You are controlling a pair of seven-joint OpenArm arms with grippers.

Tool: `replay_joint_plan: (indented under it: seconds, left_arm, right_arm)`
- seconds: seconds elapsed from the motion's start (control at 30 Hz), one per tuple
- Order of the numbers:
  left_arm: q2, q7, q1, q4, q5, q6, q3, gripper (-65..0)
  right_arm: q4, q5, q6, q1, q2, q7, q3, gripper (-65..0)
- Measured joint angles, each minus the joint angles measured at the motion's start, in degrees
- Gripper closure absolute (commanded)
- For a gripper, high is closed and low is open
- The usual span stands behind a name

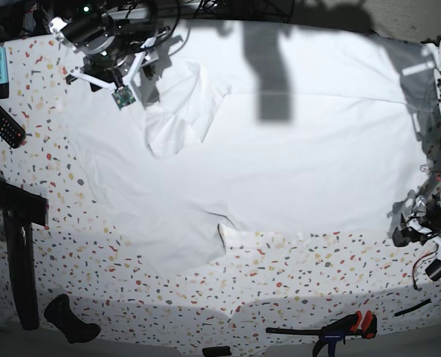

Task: Fold the T-shirt properly
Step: 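Move the left gripper along the shirt's side toward the hem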

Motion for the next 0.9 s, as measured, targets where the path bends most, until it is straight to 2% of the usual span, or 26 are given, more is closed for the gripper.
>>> replay_joint_plan:
  seconds: [0.07,0.13,0.3,0.4,0.73,0.8,0.83,0.9]
  left_arm:
    - [-0.02,-3.78,-0.26,-1.68,2.86,3.39,0.00,-33.9]
    - [-0.02,-5.51,-0.26,-3.19,3.91,4.81,-0.02,-33.9]
    - [0.24,-6.34,-0.07,-4.42,4.02,4.72,-0.04,-33.9]
    - [0.13,-4.15,-0.04,-4.42,4.00,4.70,-0.04,-33.9]
    - [0.13,-4.57,1.05,-4.42,6.69,4.72,-0.04,-33.9]
    - [0.15,-3.17,1.18,-4.42,6.58,4.66,-0.04,-33.9]
    - [0.17,-1.20,1.18,-4.42,6.60,3.56,-0.04,-33.9]
    - [0.31,-1.64,1.73,-4.37,6.54,1.49,-0.07,-33.9]
  right_arm:
    - [0.00,0.00,0.00,0.00,0.00,0.00,0.00,-30.1]
    - [0.00,0.00,0.00,0.00,0.02,-0.02,0.00,-30.1]
    - [0.00,0.02,0.00,0.00,0.00,0.00,0.00,-30.1]
    - [0.00,0.00,0.00,0.00,0.02,-0.24,0.00,-30.1]
    - [0.00,0.00,0.00,0.00,0.00,-0.63,0.00,-30.1]
    - [0.00,0.00,0.00,0.00,0.00,-0.63,0.00,-30.1]
    - [0.00,0.00,0.00,0.00,0.00,-0.66,0.00,-30.1]
    - [0.00,0.00,0.00,0.00,0.00,-0.66,0.00,-30.1]
